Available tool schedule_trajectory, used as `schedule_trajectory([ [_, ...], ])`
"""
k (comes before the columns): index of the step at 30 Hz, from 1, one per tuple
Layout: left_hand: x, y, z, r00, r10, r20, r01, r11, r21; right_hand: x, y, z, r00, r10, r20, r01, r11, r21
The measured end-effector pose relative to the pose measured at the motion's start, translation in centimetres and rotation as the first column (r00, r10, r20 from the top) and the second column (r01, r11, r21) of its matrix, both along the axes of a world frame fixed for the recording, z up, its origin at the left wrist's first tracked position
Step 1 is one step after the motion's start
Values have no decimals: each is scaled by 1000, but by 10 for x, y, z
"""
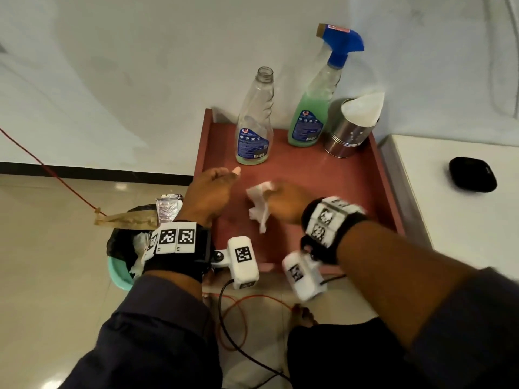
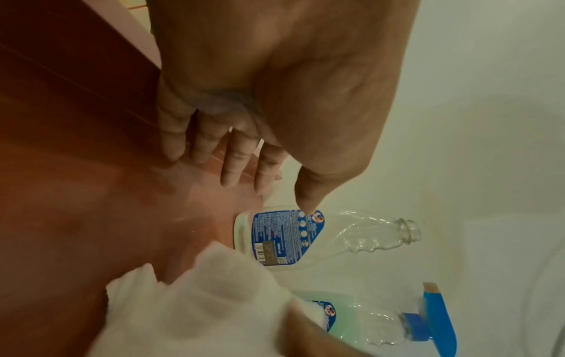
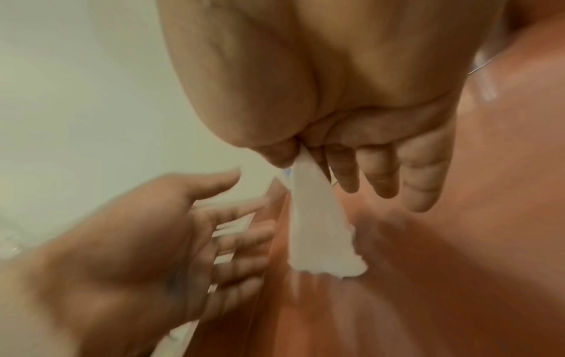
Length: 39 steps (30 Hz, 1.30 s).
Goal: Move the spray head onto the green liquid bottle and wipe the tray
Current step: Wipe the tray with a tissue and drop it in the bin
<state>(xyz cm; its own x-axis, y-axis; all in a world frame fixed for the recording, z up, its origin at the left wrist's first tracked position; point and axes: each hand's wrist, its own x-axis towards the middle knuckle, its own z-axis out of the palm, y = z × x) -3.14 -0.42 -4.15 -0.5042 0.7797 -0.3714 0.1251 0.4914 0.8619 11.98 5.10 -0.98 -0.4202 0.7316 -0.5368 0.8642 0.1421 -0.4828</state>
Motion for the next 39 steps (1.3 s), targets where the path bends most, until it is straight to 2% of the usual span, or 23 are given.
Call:
schedule_trajectory([
  [2,2,2,-1,1000,-14,8,14,1000,-3,21,36,13,977,-213,-31,214,976,32],
  [3,3,4,-2,1000,-20,9,20,1000,-4,30,54,19,967,-252,-25,253,964,75],
  [6,5,8,-7,1000,-30,1,30,1000,-6,51,89,29,979,-191,73,150,912,382],
  [8,7,7,-8,999,-32,15,32,999,-14,51,93,26,991,-114,73,67,880,470],
  [9,9,9,-9,999,-39,15,39,999,-17,45,88,23,991,-65,121,0,884,468],
  [11,9,7,-11,999,-36,11,36,999,-27,30,75,2,974,46,222,-132,912,388],
  [15,9,6,-11,999,-34,0,34,999,-21,0,46,-50,901,169,400,-271,939,213],
  [17,7,7,-9,1000,-22,2,22,1000,-1,-14,35,-59,903,218,370,-299,938,177],
  [20,3,8,-9,1000,6,21,-7,1000,13,-31,27,-53,902,375,212,-405,906,122],
  [23,2,9,-10,999,20,36,-20,1000,19,-38,29,-46,936,318,151,-344,919,193],
  [24,2,9,-11,999,15,35,-16,1000,18,-40,27,-45,927,334,169,-364,911,196],
  [26,1,8,-11,998,4,57,-5,1000,11,-44,14,-41,853,468,231,-502,856,121],
  [28,0,6,-8,995,15,94,-15,1000,-1,-49,-1,-36,717,639,279,-673,738,42],
  [29,-1,5,-7,994,18,105,-17,1000,-10,-50,-7,-33,687,680,256,-706,708,13],
  [32,-4,3,-6,997,-21,72,21,1000,0,-44,-18,-23,635,756,159,-761,648,-40],
  [36,3,1,5,993,-113,14,113,993,21,-4,-29,-2,525,831,183,-815,553,-171],
  [39,9,-4,12,983,-182,-10,183,983,30,30,-28,10,545,814,199,-753,580,-312],
])
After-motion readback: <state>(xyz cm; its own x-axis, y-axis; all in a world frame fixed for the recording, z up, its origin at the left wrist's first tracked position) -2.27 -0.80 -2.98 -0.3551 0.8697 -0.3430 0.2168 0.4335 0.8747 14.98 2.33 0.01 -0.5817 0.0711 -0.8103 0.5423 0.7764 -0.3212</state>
